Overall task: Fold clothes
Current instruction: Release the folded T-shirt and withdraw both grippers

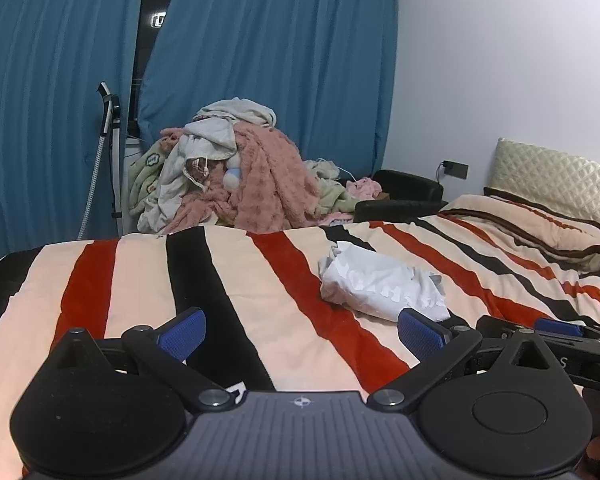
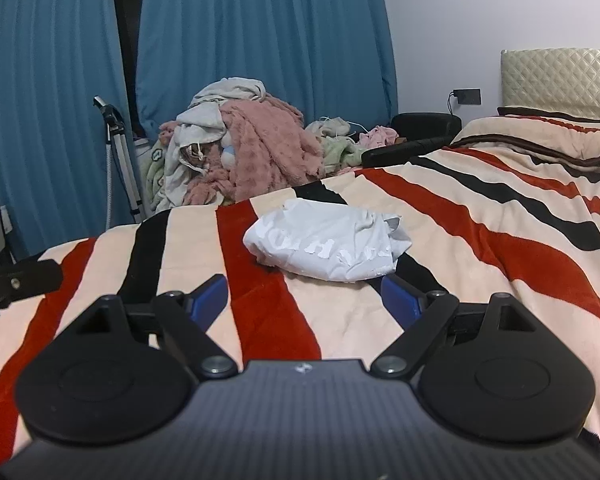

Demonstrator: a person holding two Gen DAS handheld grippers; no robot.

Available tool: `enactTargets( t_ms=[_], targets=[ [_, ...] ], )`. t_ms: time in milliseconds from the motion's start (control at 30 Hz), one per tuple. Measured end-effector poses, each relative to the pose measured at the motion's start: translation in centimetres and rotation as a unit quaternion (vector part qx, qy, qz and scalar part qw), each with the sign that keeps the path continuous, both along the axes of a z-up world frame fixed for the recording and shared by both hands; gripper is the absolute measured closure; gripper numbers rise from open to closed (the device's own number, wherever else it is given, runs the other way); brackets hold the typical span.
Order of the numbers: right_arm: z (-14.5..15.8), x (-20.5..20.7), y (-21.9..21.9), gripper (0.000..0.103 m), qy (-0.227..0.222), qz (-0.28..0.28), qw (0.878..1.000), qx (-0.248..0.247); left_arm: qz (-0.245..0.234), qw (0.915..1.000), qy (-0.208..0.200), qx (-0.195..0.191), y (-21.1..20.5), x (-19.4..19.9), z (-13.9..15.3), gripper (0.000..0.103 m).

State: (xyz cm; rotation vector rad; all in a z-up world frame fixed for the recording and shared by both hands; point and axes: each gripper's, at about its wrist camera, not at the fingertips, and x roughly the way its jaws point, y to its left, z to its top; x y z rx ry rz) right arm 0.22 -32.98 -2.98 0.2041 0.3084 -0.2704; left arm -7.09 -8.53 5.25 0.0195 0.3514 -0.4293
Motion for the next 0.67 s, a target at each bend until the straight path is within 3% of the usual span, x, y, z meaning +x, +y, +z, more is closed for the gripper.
enactTargets(
  t_ms=[667],
  targets=[
    [-0.17,0.05,0.28,0.018,0.009,-0.007,1.000,-0.003,-0.002,1.0000,-0.003,-0.003,0.10,-0.84,0.12,0.000]
  ],
)
